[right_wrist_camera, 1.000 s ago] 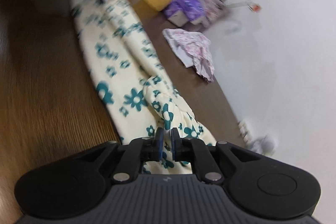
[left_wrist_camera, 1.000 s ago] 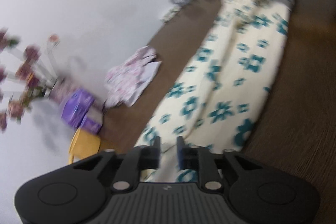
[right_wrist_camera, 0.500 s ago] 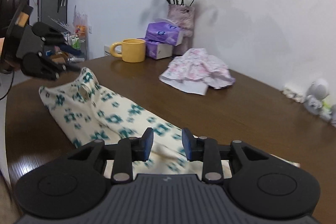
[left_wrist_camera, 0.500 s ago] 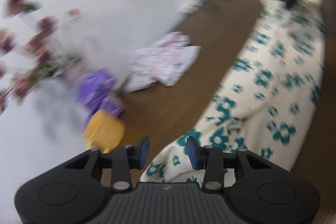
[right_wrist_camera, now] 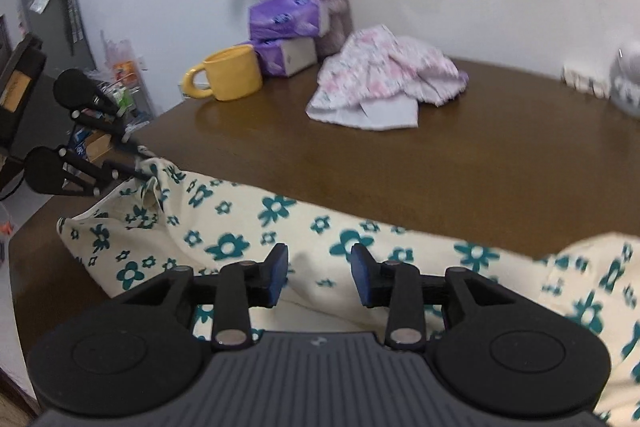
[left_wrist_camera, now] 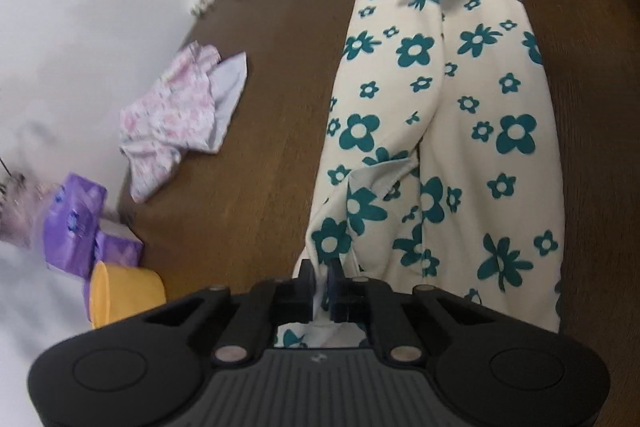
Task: Fold clothes
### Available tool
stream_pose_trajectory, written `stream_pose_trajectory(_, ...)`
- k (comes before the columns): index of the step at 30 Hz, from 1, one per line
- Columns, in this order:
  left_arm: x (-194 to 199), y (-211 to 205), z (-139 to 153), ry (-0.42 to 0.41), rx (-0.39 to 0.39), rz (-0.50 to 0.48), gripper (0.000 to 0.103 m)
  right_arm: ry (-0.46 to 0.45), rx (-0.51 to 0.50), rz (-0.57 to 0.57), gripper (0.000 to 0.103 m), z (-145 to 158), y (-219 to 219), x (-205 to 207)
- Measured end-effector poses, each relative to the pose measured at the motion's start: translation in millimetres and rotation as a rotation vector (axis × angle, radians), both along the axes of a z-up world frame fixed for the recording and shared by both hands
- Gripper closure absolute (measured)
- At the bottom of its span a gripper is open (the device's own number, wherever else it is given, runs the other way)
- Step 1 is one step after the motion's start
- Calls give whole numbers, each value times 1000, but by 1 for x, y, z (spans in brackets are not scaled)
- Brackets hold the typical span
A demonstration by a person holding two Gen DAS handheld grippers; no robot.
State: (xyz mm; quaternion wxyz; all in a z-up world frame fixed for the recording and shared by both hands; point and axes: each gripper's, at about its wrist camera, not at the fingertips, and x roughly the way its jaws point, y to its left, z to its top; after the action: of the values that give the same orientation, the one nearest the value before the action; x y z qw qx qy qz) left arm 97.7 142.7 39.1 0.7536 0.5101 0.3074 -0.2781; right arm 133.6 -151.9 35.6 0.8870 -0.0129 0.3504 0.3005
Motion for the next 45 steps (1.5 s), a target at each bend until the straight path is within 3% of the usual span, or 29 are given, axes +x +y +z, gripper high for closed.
stream_pose_trajectory(3,-16,7,-3,-90,-37,-7,99,30,11,-21,68,-8,-3,0)
stream_pose_trajectory(7,-45,10,-25,-293,37,-1,100,64,24,-47,68,-17,-7,0)
stream_pose_trajectory(11,-69,9,-51,-394,119,-15,101,59,30,-62,68,-19,-7,-2)
stream_pose_trajectory(15,-71,11,-51,-389,95,28,101,50,34,-69,68,-18,-5,-4)
stream_pose_trajectory(20,-66,16,-35,-362,30,72,94,9,55,-55,67,-7,0,-6)
stream_pose_trajectory(22,-62,15,-25,-346,-4,79,77,-7,64,-50,67,-2,2,-7)
stream_pose_trajectory(25,-54,11,-18,-331,-3,54,65,-31,76,-41,67,4,5,-8)
stream_pose_trajectory(29,-40,4,-20,-276,27,24,67,-32,51,11,67,8,35,1)
stream_pose_trajectory(30,-37,2,-21,-262,34,17,79,-36,41,31,67,8,46,3)
stream_pose_trajectory(31,-34,2,-21,-240,28,15,101,-42,30,51,67,8,57,4)
stream_pose_trajectory(39,-55,8,-39,-220,42,-26,101,-40,-18,119,67,-4,113,2)
stream_pose_trajectory(45,-53,14,-33,-191,-15,11,96,-64,-79,133,67,-16,128,-11)
